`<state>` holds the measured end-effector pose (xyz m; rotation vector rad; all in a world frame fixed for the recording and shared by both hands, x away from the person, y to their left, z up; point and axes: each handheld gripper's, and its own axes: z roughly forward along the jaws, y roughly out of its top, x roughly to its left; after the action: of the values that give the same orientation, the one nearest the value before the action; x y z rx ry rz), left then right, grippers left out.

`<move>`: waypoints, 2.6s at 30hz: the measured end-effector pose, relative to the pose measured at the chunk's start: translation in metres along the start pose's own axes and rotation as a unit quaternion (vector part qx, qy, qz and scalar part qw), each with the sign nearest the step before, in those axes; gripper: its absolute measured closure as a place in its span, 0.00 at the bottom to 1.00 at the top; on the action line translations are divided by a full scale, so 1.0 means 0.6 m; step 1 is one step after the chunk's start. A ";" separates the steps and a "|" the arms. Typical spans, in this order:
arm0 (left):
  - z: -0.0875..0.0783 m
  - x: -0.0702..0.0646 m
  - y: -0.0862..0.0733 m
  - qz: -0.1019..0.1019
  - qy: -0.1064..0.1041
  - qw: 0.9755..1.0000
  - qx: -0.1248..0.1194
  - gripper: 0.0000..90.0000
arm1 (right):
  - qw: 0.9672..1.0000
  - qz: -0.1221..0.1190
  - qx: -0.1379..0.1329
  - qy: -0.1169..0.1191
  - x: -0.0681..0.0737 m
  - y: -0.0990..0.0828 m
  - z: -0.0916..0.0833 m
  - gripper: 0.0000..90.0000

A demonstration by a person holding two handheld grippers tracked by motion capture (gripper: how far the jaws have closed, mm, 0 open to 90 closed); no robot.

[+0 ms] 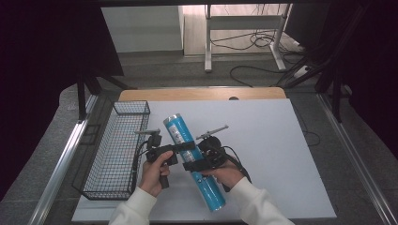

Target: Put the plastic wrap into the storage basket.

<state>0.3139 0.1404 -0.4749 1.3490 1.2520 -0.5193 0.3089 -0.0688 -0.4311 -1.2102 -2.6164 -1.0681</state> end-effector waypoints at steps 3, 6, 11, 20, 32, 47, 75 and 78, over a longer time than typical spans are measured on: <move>-0.005 -0.002 0.004 -0.001 -0.008 1.000 -0.005 0.35 | 1.000 -0.008 -0.016 0.018 -0.002 0.000 -0.016 0.19; -0.013 -0.004 0.008 0.003 -0.006 1.000 -0.009 0.35 | 0.999 -0.016 -0.032 0.020 -0.009 -0.006 -0.035 0.15; -0.027 -0.010 0.017 0.014 0.012 1.000 -0.002 0.35 | 0.998 -0.016 -0.068 0.004 -0.048 -0.027 -0.086 0.14; -0.048 -0.028 0.034 0.035 0.045 0.998 0.012 0.35 | 0.995 0.014 -0.091 -0.045 -0.123 -0.088 -0.139 0.14; -0.077 -0.044 0.049 0.051 0.067 0.996 0.026 0.35 | 0.987 0.077 -0.116 -0.084 -0.203 -0.140 -0.151 0.14; -0.090 -0.046 0.054 0.064 0.102 0.992 0.038 0.35 | 0.978 0.105 -0.136 -0.115 -0.253 -0.191 -0.145 0.16; -0.214 -0.081 0.095 0.100 0.147 0.984 0.007 0.35 | 0.974 0.118 -0.144 -0.127 -0.257 -0.196 -0.152 0.16; -0.221 -0.079 0.098 0.099 0.156 0.983 0.008 0.35 | 0.974 0.120 -0.143 -0.127 -0.258 -0.197 -0.150 0.16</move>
<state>0.3017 0.2570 -0.3771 1.5935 1.3465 -0.1818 0.3141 -0.2773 -0.4804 -1.7802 -2.4555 -1.3538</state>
